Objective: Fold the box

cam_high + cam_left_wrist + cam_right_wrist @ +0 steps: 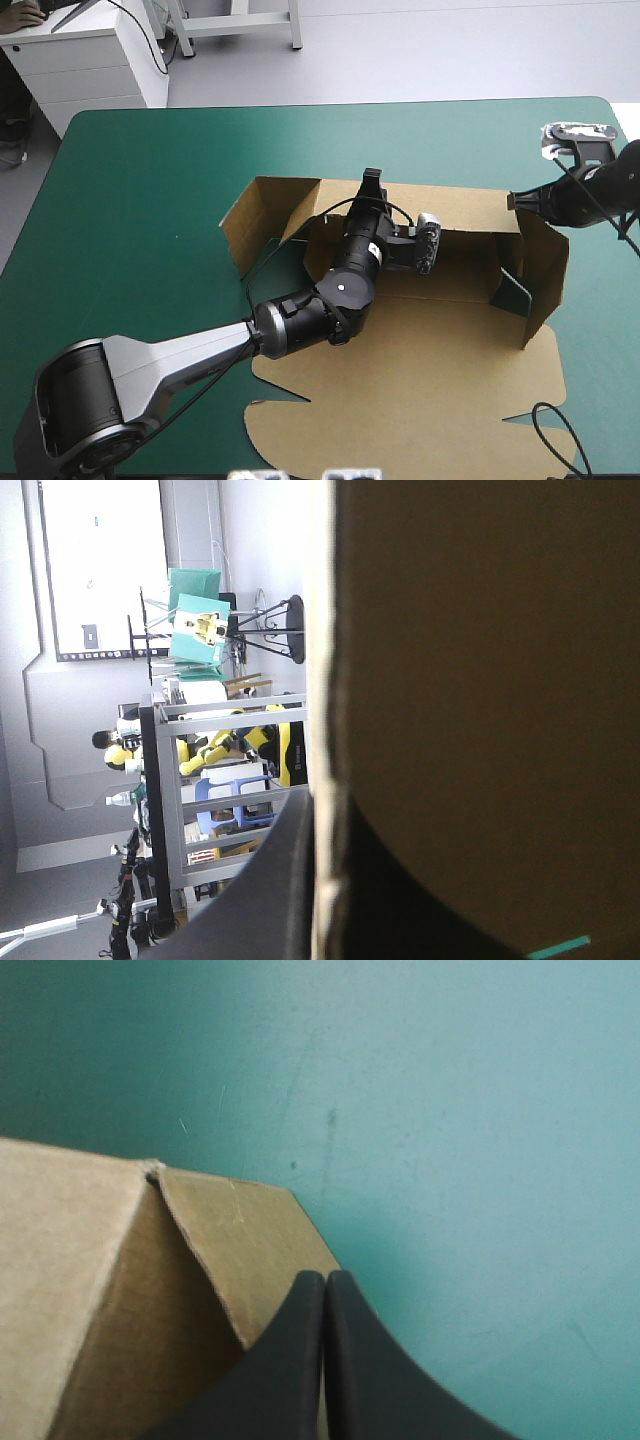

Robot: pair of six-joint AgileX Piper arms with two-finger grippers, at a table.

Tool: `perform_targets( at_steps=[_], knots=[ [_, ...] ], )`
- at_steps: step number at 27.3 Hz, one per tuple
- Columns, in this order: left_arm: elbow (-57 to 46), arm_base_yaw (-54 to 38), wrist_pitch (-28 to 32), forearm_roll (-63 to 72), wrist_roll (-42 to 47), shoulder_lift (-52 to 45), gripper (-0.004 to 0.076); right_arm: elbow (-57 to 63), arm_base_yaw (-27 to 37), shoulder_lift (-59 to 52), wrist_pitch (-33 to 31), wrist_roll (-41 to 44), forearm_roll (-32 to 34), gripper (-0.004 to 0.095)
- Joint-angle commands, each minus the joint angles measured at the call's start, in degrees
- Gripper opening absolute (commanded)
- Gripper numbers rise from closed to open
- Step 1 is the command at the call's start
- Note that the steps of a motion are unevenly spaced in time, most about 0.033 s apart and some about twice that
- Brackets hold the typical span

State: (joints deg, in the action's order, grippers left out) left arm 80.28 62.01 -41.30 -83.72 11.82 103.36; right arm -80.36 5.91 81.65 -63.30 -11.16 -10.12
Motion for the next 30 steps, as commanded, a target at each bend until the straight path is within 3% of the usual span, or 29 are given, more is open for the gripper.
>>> perform_targets(
  at_steps=[1, 8, 24, 26, 30],
  knots=[
    [1.4, 0.4, -1.5, -2.2, 0.9, -3.1, -0.0008, 2.8, 0.4, -3.7, 2.8, -1.3, -0.7, -0.0019],
    [1.4, 0.4, -1.9, -2.1, 0.9, -3.1, -0.0008, 14.0, 0.4, -11.0, 11.9, -1.5, -0.8, -0.0019],
    [1.4, 0.4, -1.9, -2.1, 0.9, -3.1, -0.0008, 26.2, 0.4, -21.4, 18.5, -7.7, -0.7, -0.0019],
    [1.4, 0.4, -1.9, -2.1, 0.9, -3.1, -0.0008, 26.2, 0.4, -21.4, 18.3, -10.8, -0.7, -0.0004],
    [1.4, 0.4, -1.9, -1.7, 0.9, -3.1, -0.0008, 26.2, 0.3, -21.4, 15.2, -16.0, -0.8, 0.0146]
  ],
)
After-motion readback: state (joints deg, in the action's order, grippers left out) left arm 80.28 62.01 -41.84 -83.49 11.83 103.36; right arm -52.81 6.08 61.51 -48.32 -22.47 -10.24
